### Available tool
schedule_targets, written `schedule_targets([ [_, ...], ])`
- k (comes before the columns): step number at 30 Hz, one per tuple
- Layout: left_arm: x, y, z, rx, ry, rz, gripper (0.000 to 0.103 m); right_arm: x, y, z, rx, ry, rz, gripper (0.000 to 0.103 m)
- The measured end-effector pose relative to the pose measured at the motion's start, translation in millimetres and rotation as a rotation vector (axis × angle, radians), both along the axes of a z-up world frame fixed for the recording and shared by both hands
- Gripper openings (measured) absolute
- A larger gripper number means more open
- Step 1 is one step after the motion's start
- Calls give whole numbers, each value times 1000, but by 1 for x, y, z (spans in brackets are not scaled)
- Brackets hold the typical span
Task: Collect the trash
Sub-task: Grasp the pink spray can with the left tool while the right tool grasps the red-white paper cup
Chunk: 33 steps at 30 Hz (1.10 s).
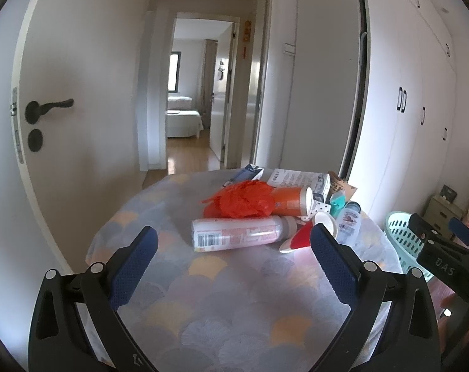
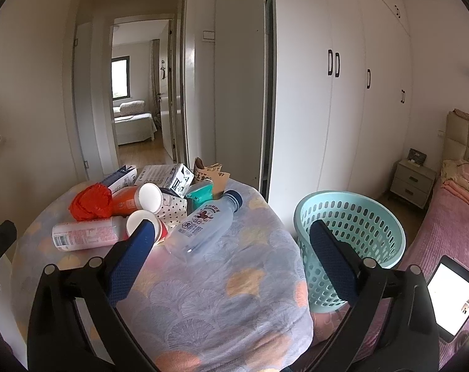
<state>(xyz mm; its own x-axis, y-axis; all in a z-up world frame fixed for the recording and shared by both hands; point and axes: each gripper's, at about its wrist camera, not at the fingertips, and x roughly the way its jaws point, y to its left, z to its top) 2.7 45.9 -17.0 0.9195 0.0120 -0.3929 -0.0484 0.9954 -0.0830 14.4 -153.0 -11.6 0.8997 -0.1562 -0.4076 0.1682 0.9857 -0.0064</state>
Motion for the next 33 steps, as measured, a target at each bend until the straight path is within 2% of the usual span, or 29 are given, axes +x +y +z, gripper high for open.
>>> schedule_targets([
  [4,4,11,-3,-12,15,13,96,1,2,-2,-2,6,4,89],
  [7,9,23,-7,-12,32,21,96,5,4,-5,-4,17,17,80],
  [12,35,46,-18,-48,107,-38,96,20,9,-15,11,69,61,60],
  [16,69,63,-28,-54,175,-98,96,38,14,-18,56,103,124,59],
  [20,111,71,-39,-23,237,-146,95,69,23,-17,68,130,183,60],
  [26,164,86,-56,-104,318,-197,92,113,41,-25,94,214,277,60],
  [30,185,88,-61,-123,344,-217,92,137,46,-37,141,282,314,60],
  [32,191,87,-64,-143,363,-242,89,144,48,-41,147,296,324,60],
  [33,194,86,-66,-149,381,-249,81,148,50,-44,153,319,339,60],
])
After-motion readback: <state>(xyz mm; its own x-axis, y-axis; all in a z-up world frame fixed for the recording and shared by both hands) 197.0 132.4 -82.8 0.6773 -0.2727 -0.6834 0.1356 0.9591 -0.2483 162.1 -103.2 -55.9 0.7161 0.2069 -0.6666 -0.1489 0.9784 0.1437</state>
